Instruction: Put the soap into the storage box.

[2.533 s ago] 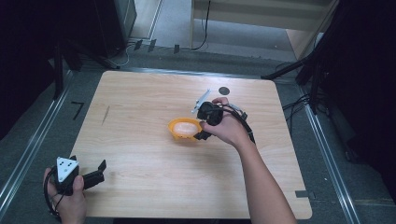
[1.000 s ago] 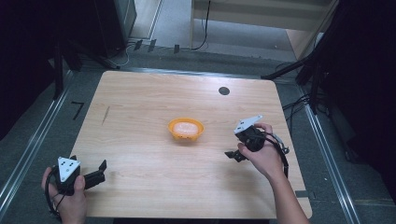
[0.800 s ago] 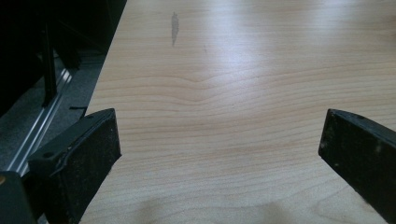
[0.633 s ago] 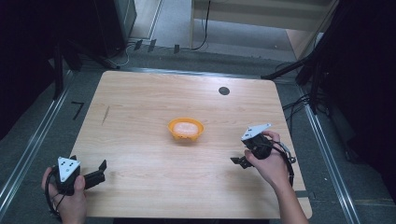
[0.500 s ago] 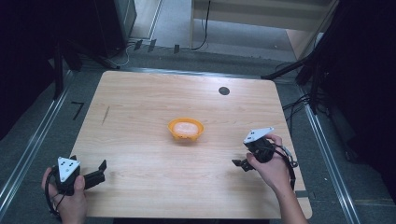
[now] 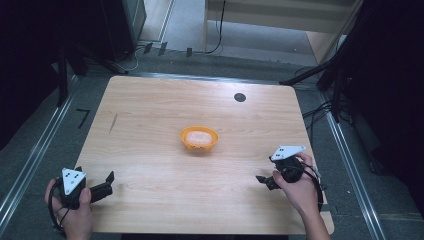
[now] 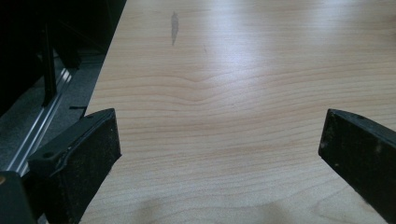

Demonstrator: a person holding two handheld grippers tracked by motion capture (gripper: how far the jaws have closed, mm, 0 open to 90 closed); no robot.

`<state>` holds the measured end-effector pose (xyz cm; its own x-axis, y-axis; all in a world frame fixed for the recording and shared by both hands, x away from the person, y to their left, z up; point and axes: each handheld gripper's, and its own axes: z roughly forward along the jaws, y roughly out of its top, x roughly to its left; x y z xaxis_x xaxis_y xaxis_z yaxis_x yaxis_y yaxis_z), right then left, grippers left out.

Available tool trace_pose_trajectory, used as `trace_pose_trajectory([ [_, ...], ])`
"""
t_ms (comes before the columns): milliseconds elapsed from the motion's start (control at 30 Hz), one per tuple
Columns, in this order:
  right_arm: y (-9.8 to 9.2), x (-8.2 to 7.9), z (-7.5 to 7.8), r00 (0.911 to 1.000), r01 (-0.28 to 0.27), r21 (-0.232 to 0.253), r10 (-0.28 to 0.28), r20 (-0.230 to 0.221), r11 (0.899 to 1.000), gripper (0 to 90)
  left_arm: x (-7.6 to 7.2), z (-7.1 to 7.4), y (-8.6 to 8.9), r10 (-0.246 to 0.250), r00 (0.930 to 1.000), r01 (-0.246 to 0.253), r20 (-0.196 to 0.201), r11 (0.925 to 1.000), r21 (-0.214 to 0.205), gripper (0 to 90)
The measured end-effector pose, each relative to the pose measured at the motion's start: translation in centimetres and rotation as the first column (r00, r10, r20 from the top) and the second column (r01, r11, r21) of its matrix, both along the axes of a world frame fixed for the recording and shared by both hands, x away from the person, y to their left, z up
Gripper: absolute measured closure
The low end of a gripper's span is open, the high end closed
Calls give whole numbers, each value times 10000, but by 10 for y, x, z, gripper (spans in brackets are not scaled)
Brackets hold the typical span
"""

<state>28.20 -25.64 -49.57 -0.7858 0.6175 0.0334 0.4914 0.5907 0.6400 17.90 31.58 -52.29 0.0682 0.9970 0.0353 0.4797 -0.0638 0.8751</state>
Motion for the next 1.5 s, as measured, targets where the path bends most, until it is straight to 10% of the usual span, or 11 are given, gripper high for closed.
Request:
trace_pose_trajectory([
  [1500,-75,-64,-45,9803,1799,1662,-1907,508,9695,134,0,0,-2,72,10000,-72,6,9999,121,0],
])
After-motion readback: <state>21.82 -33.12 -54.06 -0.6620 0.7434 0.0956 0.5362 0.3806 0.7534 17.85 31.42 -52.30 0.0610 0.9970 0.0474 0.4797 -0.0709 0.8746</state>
